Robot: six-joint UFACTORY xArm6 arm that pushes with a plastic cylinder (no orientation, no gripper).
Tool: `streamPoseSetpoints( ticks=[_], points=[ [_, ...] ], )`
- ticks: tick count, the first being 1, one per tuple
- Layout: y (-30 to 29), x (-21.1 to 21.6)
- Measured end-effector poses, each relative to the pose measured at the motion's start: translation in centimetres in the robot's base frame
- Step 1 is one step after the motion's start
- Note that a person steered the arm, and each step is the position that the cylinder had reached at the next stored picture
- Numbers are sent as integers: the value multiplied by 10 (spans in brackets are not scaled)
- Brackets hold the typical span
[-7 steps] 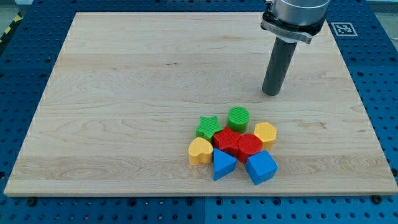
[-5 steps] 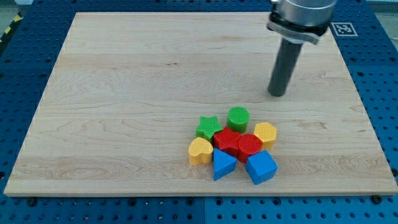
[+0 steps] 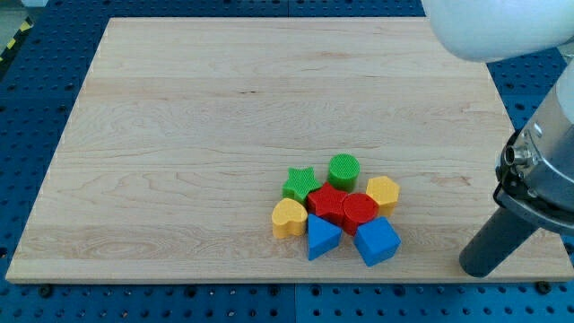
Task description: Move the red star to the center
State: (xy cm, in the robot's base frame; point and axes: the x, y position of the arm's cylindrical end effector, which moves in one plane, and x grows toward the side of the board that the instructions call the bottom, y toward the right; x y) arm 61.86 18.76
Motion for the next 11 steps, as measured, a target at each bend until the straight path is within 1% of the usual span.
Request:
streamPoseSetpoints(
  ticks=[2,3,6,7,8,9,11],
  points=[
    [-3,0],
    [-18,0],
    [-109,0],
    [-120,0],
    [-153,0],
    [-167,0],
    [-154,-7]
  ],
)
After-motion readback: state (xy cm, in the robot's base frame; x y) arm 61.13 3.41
